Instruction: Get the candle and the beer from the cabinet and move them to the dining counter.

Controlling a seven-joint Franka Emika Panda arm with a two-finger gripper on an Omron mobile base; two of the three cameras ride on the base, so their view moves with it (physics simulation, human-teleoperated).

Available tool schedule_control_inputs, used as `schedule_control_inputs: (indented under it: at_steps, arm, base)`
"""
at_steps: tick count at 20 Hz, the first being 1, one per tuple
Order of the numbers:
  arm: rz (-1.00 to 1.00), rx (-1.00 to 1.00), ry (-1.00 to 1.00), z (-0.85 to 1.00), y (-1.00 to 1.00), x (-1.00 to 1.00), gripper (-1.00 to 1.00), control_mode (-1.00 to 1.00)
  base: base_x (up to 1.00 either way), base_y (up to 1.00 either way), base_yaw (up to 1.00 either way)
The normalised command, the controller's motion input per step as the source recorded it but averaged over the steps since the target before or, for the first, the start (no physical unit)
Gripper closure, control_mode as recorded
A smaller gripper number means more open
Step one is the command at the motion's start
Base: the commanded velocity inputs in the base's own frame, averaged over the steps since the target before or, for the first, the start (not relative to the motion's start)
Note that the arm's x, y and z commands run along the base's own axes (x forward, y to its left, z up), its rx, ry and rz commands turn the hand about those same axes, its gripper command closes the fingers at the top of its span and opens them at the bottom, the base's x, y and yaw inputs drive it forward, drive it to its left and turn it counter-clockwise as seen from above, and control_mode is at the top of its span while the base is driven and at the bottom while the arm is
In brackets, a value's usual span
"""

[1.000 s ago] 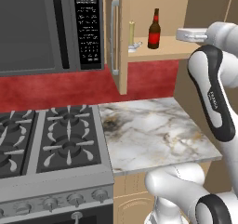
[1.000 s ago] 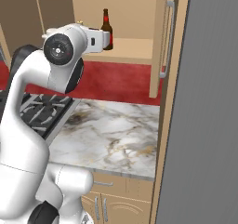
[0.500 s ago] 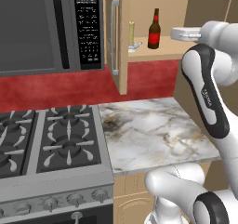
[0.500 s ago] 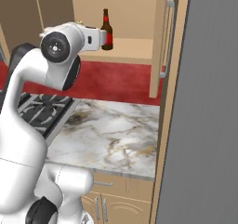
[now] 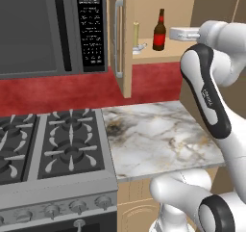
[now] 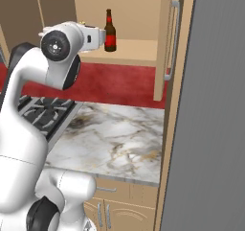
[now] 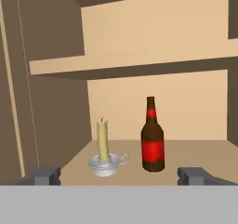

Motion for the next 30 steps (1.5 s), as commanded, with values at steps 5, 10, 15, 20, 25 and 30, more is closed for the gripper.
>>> schedule_control_inputs:
  at_steps: [5,10,15,20,25,30]
  arm:
    - [0.03,0.00,0.00,0.00,0.11,0.13,-1.00,-1.00]
    - [0.03,0.00,0.00,0.00,0.09,0.14,-1.00,-1.00]
    - [0.02,0.00,0.00,0.00,0.13,0.19,-1.00,-1.00]
    - [0.02,0.00,0.00,0.00,0.10,0.14,-1.00,-1.00]
    - [0.03,0.00,0.00,0.00,0.05,0.14,-1.00,-1.00]
    - [0.01,0.00,0.00,0.00,-0.02,0.06,-1.00,-1.00]
  base:
    - [0.00,0.00,0.00]
    - [0.00,0.00,0.00]
    - [0.00,0.00,0.00]
    - [0.00,0.00,0.00]
    - [0.00,0.00,0.00]
    - [0.00,0.00,0.00]
